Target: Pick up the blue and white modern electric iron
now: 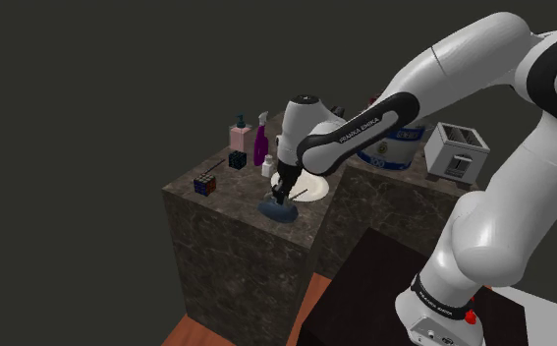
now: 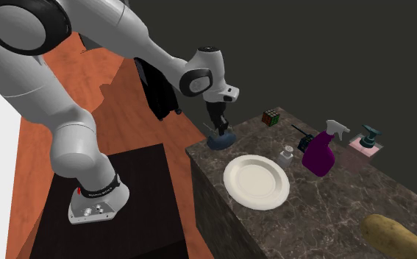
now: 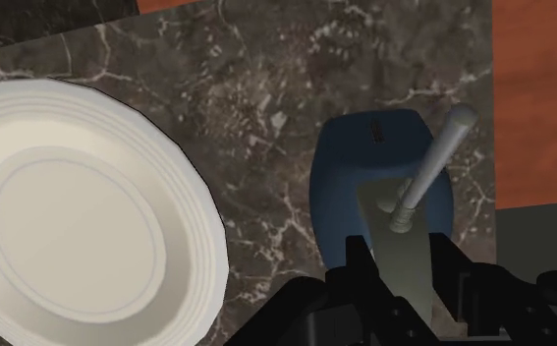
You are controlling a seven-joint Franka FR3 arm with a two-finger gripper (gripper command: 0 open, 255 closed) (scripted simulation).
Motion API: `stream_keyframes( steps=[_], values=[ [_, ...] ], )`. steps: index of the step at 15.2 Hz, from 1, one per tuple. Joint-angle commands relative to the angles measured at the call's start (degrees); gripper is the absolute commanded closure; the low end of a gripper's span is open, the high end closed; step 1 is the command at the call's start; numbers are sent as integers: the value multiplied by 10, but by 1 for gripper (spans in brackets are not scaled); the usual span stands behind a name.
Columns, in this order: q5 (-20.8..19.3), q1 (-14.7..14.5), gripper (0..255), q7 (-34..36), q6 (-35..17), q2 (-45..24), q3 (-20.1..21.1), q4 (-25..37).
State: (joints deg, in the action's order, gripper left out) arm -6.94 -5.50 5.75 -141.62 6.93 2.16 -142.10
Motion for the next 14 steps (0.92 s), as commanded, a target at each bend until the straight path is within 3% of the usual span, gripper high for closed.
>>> stream_keyframes(
  steps=[1,14],
  values=[
    [3,0,255,-3,16,10,0,6],
    [15,-4,255,-17,108,61,-1,48]
  ],
)
